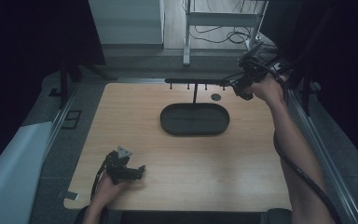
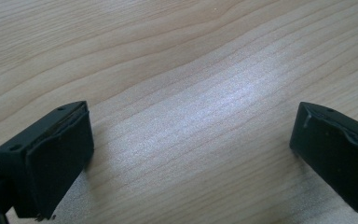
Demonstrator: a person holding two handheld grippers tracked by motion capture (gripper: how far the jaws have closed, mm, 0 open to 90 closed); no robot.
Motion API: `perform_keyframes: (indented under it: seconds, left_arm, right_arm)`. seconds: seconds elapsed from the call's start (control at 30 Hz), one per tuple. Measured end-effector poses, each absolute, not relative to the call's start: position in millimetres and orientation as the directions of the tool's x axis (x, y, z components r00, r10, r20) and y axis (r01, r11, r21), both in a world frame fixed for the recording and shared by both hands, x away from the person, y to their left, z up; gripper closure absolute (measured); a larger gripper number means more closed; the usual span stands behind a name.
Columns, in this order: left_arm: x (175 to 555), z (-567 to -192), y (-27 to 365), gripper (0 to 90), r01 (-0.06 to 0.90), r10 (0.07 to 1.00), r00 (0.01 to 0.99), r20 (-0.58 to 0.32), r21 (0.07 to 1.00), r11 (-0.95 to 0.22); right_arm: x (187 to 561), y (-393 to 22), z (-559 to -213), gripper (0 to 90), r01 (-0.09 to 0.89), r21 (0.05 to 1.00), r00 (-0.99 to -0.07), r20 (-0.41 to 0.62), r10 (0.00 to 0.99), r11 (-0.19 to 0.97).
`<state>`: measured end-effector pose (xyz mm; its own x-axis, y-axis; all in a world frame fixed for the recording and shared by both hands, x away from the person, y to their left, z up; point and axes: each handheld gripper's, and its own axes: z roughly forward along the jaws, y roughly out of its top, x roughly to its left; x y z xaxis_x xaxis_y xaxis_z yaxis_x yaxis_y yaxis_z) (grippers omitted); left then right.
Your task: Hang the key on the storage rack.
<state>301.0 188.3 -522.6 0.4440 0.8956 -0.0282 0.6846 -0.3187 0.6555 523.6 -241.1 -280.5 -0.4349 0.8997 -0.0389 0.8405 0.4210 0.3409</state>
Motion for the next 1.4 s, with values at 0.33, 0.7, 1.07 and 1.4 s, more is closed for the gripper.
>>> perform_keyframes:
  seconds: [0.33, 0.7, 1.07, 1.4]
  left_arm:
    - [301.1, -522.6, 188.3, 0.0, 0.683, 0.896, 0.444, -0.027, 0.657, -0.319]
    - [301.1, -522.8, 188.2, 0.0, 0.683, 0.896, 0.443, -0.027, 0.658, -0.318]
    - [300.9, -522.9, 188.0, 0.0, 0.683, 0.897, 0.441, -0.028, 0.658, -0.315]
    - [300.9, -522.8, 188.2, 0.0, 0.683, 0.896, 0.442, -0.027, 0.657, -0.318]
  right_arm:
    - [531.6, -242.7, -308.4, 48.9, 0.849, 0.341, -0.405, -0.071, 0.912, 0.404]
    - [540.9, -240.1, -344.6, 48.8, 0.863, 0.335, -0.376, -0.072, 0.924, 0.378]
    - [544.1, -225.2, -372.0, 48.7, 0.856, 0.338, -0.388, -0.079, 0.918, 0.391]
    - [546.0, -217.2, -393.4, 48.7, 0.853, 0.361, -0.382, -0.059, 0.922, 0.377]
